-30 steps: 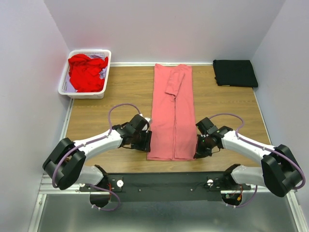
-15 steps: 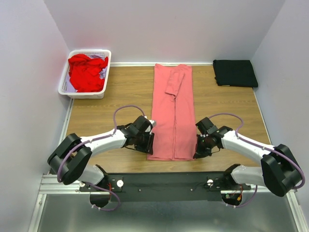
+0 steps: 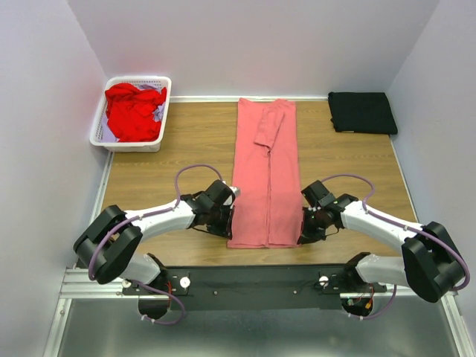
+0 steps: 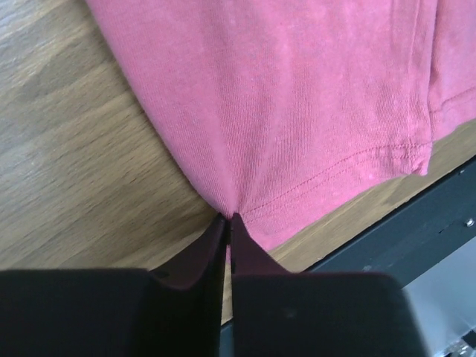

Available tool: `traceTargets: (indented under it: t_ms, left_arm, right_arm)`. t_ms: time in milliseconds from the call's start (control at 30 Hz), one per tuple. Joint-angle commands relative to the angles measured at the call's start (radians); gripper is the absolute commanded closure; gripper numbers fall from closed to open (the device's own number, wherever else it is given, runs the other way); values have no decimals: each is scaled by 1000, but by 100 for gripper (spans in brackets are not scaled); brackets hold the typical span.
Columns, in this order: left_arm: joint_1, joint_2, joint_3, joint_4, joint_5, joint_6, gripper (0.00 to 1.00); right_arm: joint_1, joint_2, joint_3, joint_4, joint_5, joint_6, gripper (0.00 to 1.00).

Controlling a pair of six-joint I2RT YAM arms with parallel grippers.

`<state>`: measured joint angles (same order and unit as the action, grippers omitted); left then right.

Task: Fold and stack the t-shirts
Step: Fold the tshirt

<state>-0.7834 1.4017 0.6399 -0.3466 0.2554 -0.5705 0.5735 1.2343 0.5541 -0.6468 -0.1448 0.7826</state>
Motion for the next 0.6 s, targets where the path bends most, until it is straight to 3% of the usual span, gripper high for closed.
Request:
traceTargets:
  t_ms: [0, 167, 333, 433, 567]
  left_arm:
    - [-13, -4, -28, -60, 2, -5, 99]
    - [-45, -70, -43, -91, 36, -32, 100]
    - [-76, -228, -71, -185, 68, -89, 100]
    - [-44, -267, -19, -224, -2, -80, 100]
    - [99, -179, 92, -195, 2, 26, 100]
  right_arm:
    - [-3, 14, -3, -4, -24, -36, 99]
    - [-1, 8, 0, -23, -154, -55, 100]
    - [0, -36, 58, -154, -229, -88, 100]
    - [-1, -39, 125, -195, -205, -129, 100]
    - [-21, 68, 305, -212, -35, -172, 100]
